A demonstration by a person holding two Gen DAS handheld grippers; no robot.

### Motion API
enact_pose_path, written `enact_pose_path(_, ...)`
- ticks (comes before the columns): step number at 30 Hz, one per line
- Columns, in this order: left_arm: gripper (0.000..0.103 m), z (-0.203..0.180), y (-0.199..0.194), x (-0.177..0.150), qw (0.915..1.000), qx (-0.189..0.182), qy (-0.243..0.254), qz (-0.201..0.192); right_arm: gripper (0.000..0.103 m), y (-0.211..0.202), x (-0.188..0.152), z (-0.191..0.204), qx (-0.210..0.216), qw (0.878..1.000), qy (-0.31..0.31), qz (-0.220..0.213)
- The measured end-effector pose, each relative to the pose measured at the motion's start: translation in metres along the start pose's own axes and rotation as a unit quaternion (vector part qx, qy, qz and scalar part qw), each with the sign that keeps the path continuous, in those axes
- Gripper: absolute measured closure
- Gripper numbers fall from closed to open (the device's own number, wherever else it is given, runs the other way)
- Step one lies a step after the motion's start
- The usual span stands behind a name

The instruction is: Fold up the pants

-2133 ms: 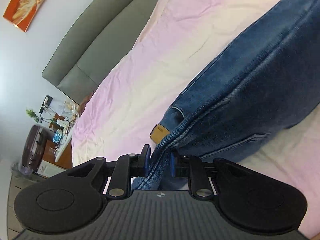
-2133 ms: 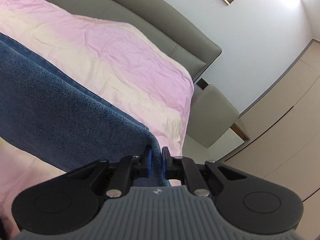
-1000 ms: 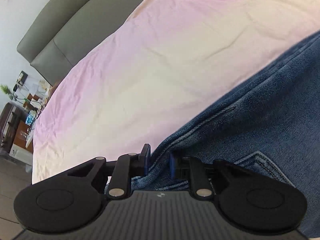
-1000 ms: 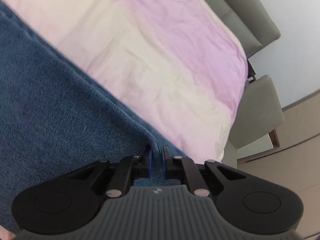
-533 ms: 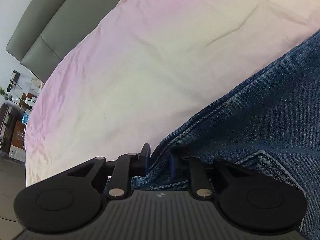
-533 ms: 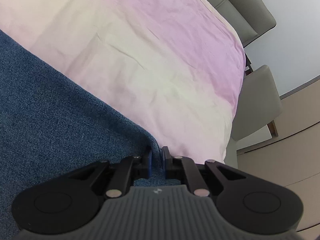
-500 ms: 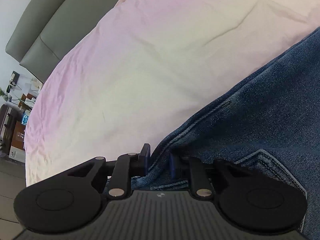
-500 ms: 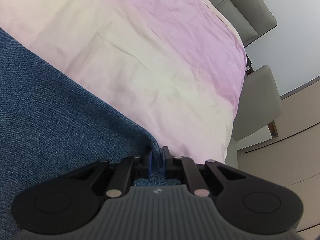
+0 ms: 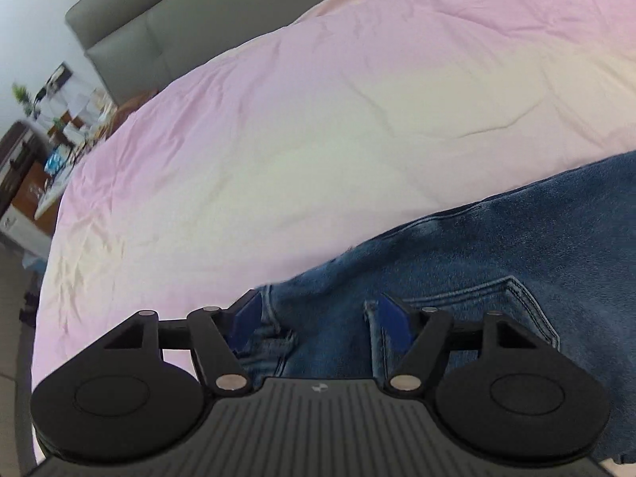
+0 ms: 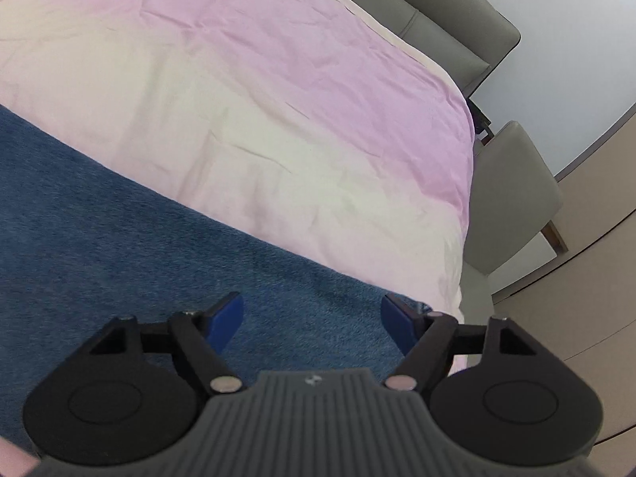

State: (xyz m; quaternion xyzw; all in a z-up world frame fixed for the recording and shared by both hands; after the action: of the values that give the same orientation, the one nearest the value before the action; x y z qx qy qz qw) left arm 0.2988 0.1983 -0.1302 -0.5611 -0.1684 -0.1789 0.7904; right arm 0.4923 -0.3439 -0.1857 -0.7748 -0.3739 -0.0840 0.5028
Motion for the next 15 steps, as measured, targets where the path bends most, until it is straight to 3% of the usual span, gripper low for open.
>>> enact_pose_path(3, 0.024, 0.028, -0.016, -0.026, 0.9954, -0.028, -0.090, 0.014, 0.031, -0.026, -0.016, 0.016, 0.028, 0.999, 0.022, 0.001)
enact_pose_path(5, 0.024, 0.053, -0.020, -0.045, 0.9843, -0.050, -0.168, 0.020, 0.031, -0.040, -0.028, 0.023, 0.043, 0.998, 0.034, 0.002)
enact_pose_path(7, 0.023, 0.068, -0.026, -0.068, 0.9674, -0.079, -0.239, 0.025, 0.031, -0.053, -0.043, 0.029, 0.052, 0.998, 0.047, 0.005)
enact_pose_path(9, 0.023, 0.074, -0.025, -0.092, 0.9468, -0.117, -0.297, 0.039, 0.031, -0.063, -0.056, 0.033, 0.058, 0.996, 0.061, 0.007)
enact_pose_path(12, 0.022, 0.081, -0.013, -0.126, 0.9072, -0.151, -0.390, 0.047, 0.031, -0.072, -0.076, 0.033, 0.064, 0.994, 0.088, 0.017)
enact_pose_path(13, 0.020, 0.081, -0.007, -0.135, 0.8908, -0.163, -0.422, 0.046, 0.031, -0.074, -0.082, 0.032, 0.065, 0.993, 0.098, 0.021)
enact_pose_path(15, 0.019, 0.082, 0.010, -0.153, 0.8469, -0.192, -0.495, 0.039, 0.031, -0.077, -0.096, 0.030, 0.067, 0.990, 0.122, 0.033)
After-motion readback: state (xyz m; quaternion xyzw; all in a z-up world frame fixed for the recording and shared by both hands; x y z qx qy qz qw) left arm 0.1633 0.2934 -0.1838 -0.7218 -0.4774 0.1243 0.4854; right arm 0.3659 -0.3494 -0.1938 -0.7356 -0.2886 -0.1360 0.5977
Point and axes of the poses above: each gripper's, at about its wrist camera, not at the fingertips, and y roughly the way its jaws point, z to its left, x to its top, the point moved 8 cm from there along y, roughly the way its jaws point, and after that the axes turned 1 degree about z, right-handed, at the moved point
